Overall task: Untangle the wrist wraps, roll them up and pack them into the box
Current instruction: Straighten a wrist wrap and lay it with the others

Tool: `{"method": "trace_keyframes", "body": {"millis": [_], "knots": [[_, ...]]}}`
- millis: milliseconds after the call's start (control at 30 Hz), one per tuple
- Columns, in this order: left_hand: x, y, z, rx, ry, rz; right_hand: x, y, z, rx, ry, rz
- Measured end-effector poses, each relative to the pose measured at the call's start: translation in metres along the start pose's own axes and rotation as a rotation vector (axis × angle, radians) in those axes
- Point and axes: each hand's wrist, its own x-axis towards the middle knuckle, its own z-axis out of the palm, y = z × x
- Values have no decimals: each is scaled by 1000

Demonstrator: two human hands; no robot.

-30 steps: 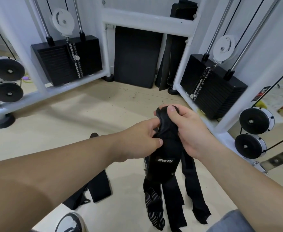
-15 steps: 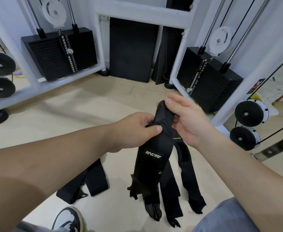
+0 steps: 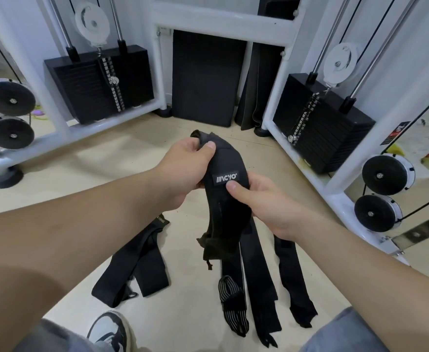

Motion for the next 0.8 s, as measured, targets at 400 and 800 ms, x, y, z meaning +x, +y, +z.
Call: {"method": "trace_keyframes", "body": {"millis": [400, 800], "knots": [[-33, -45, 11, 327, -398, -228, -3, -7, 2, 266, 247, 54], [12, -141, 17, -22, -50, -399, -5, 111, 4, 55, -332, 564]]}}
